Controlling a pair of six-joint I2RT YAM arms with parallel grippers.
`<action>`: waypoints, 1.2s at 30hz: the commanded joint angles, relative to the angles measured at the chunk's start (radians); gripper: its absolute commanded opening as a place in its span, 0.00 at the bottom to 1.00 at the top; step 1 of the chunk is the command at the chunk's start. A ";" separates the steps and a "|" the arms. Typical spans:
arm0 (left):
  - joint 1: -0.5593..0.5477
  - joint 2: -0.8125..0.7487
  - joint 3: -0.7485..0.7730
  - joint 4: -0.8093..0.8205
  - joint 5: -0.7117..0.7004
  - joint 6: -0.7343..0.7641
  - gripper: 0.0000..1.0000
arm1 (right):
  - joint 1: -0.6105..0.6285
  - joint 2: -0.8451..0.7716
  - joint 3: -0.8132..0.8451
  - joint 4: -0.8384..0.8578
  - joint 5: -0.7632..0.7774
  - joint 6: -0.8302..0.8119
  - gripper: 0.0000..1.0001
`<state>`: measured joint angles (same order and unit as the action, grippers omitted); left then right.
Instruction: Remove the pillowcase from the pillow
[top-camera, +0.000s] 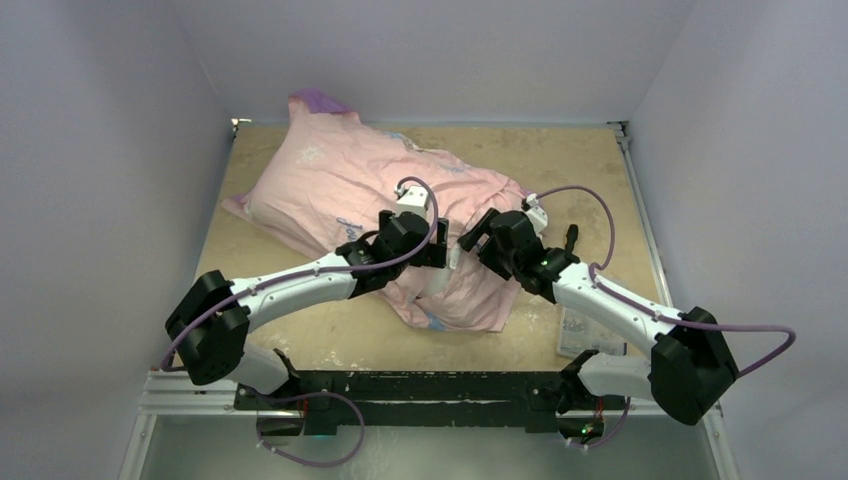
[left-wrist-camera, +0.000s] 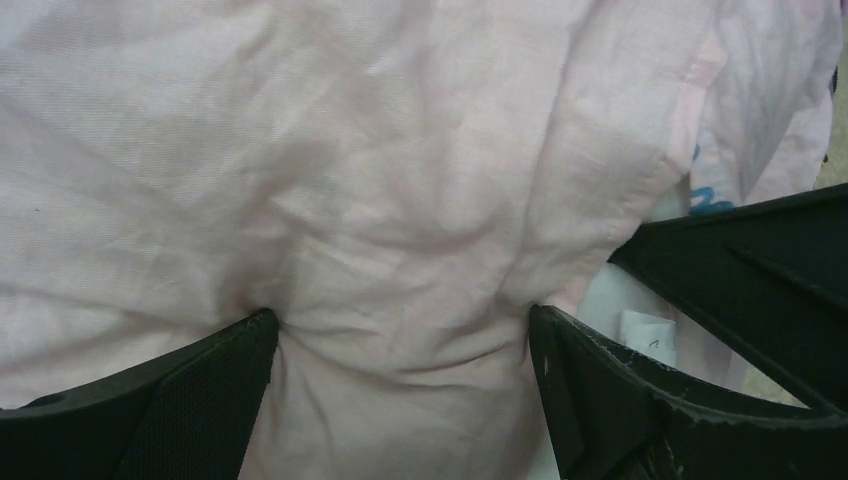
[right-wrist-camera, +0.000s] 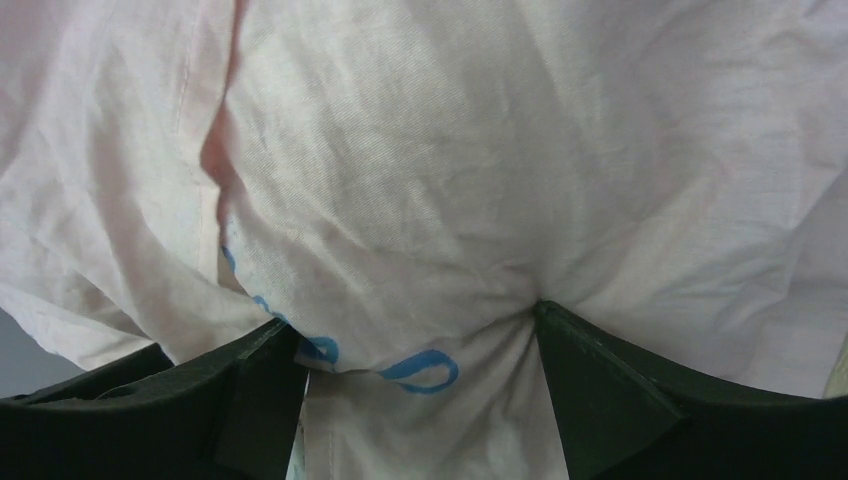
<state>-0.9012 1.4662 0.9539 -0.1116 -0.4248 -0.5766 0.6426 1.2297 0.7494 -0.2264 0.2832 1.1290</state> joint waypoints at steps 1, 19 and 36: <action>0.028 0.013 -0.088 0.041 -0.124 -0.066 0.97 | 0.002 -0.014 0.017 -0.130 0.083 0.118 0.79; 0.502 -0.110 -0.235 0.120 0.050 -0.129 0.98 | 0.000 -0.010 -0.059 -0.062 0.064 0.180 0.12; 0.117 -0.288 0.003 -0.210 0.026 -0.053 0.97 | 0.001 0.173 -0.148 0.526 -0.191 -0.088 0.00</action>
<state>-0.6746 1.2015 0.8677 -0.2390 -0.3183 -0.6483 0.6403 1.3632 0.6109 0.1661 0.1577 1.1191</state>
